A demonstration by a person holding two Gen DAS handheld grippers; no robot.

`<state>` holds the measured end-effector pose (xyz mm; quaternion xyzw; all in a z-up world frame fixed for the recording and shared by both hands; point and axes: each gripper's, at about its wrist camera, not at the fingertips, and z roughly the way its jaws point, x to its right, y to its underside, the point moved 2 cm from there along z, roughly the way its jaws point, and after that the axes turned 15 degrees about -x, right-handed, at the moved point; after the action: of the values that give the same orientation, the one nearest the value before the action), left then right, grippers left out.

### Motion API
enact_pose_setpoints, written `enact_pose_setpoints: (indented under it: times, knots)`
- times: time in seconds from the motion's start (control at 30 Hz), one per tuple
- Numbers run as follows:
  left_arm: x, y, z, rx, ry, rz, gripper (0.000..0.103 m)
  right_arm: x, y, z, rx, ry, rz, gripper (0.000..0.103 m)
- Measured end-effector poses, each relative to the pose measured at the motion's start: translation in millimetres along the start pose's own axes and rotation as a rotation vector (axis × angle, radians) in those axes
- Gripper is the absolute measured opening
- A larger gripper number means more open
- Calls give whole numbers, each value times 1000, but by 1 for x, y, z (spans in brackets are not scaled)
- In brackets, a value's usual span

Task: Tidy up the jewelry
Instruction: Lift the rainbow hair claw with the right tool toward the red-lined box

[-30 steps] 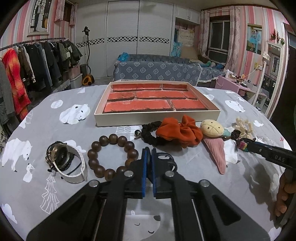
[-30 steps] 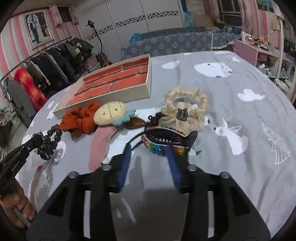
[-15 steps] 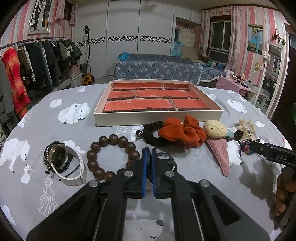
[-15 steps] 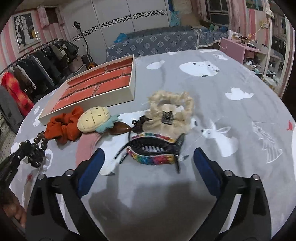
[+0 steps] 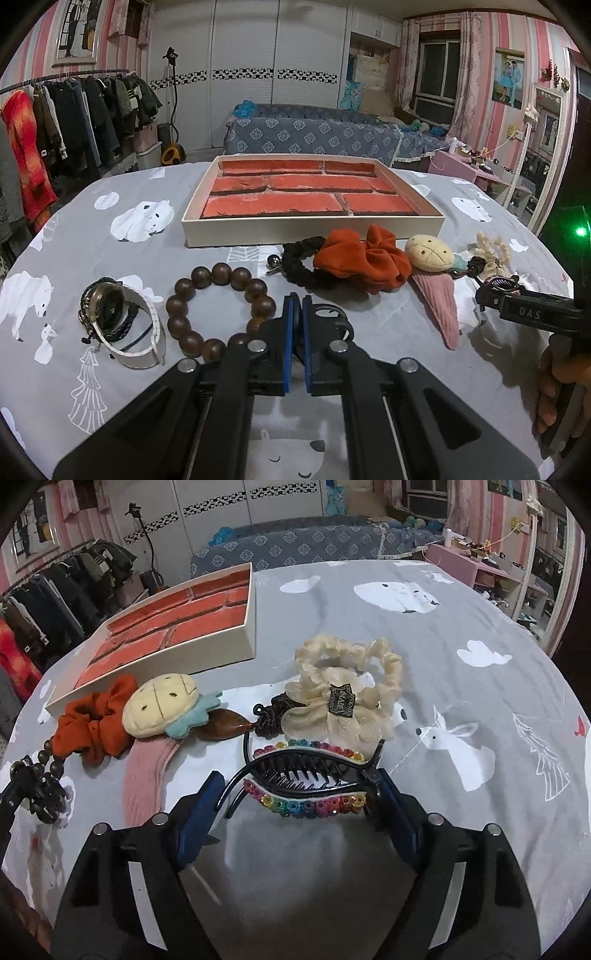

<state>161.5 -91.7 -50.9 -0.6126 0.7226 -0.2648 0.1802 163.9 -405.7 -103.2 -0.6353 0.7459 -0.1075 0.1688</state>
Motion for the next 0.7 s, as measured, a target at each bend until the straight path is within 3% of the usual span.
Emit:
enact_pose_setpoints:
  times: [0.7]
  knots:
    - [9,7,-74,115,-32,8,5,-5,40,-100,199,-106,-57,80]
